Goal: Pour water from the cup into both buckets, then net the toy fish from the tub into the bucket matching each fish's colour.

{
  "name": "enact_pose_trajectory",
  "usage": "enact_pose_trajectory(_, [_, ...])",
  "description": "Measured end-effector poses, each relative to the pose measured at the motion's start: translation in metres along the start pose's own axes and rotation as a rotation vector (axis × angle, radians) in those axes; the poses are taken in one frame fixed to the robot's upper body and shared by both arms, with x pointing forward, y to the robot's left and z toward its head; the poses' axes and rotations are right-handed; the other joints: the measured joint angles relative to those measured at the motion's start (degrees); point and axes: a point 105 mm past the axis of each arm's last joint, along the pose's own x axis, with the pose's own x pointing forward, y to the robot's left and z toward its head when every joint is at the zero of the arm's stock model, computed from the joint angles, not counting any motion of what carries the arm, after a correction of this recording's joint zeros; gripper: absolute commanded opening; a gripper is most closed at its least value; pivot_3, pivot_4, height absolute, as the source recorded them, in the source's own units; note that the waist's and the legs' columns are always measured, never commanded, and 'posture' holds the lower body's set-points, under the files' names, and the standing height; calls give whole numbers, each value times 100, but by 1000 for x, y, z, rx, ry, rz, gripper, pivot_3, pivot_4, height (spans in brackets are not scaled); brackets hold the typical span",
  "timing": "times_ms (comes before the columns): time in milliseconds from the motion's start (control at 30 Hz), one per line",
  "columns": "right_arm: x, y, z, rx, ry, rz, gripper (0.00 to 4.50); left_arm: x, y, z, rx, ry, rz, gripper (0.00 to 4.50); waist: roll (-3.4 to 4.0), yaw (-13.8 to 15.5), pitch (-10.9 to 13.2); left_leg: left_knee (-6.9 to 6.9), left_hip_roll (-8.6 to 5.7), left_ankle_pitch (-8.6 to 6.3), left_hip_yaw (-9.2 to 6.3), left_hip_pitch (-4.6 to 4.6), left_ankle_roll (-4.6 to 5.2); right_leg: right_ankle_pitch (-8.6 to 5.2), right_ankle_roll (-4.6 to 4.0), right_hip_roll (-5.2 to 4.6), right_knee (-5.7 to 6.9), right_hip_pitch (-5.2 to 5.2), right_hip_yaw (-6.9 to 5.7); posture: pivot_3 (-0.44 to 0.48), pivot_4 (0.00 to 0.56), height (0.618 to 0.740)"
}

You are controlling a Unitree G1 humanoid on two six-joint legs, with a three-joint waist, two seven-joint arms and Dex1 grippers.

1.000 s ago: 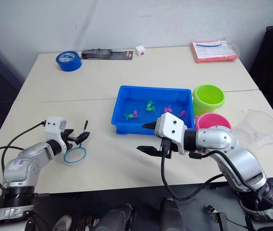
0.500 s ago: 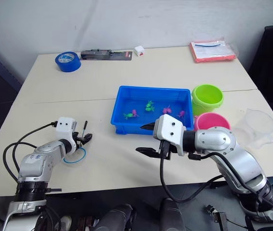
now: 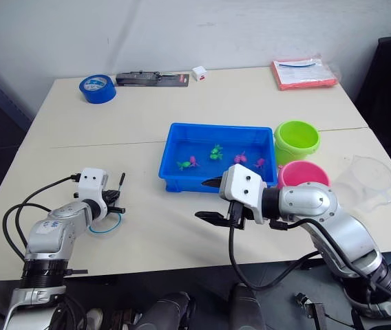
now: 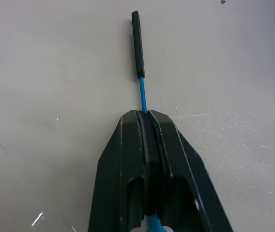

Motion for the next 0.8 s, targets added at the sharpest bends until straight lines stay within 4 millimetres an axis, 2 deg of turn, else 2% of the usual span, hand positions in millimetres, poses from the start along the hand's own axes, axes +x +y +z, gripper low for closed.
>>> enact_pose_trajectory(100, [0,0,-1,1,0,2,4500,0,4,0,-9,-15,4,120,0,-3,0,0,1,0,1,1,0,0,0,1,1,0,0,0,150,740])
enact_pose_trajectory(200, [0,1,-1,2,1,5,4500,-6,22,4,-1,-50,39,120,-13,-31,7,-2,13,-3,5,2,-5,0,0,13,0,-2,3,0,150,740])
enact_pose_trajectory(333, [0,0,-2,8,2,7,4500,-28,53,26,77,-148,55,120,-17,-13,10,-4,18,-4,5,2,-8,1,-1,18,-5,-2,3,0,150,740])
enact_pose_trajectory(400, [0,0,-3,9,2,8,4500,-36,58,37,105,-199,43,120,-17,-4,10,-3,17,-5,6,2,-7,2,-2,17,-6,-1,4,0,150,740])
enact_pose_trajectory(467, [0,0,-3,12,0,14,4500,-52,49,63,160,-316,-54,120,-19,37,10,-1,13,-8,4,2,0,2,-3,11,-12,6,2,0,150,740])
enact_pose_trajectory(500, [0,0,-2,12,-1,16,4500,-55,45,68,170,-337,-85,120,-20,42,10,1,12,-11,5,2,4,2,-3,11,-12,6,2,0,150,740])
enact_pose_trajectory(600, [0,0,-5,29,2,23,4500,-75,16,90,288,-429,-285,120,-27,24,14,0,13,-13,7,1,8,2,-3,11,-15,6,4,0,150,740])
enact_pose_trajectory(667, [0,0,-6,44,3,29,4500,-85,-3,98,371,-455,-402,120,-27,3,15,0,13,-14,9,1,9,2,-3,11,-16,6,5,0,150,740])
enact_pose_trajectory(800, [-3,-1,-6,89,-1,39,4500,-97,-45,101,467,-467,-638,120,-26,-6,15,-1,15,-14,10,2,10,2,-3,13,-15,6,6,0,150,740])
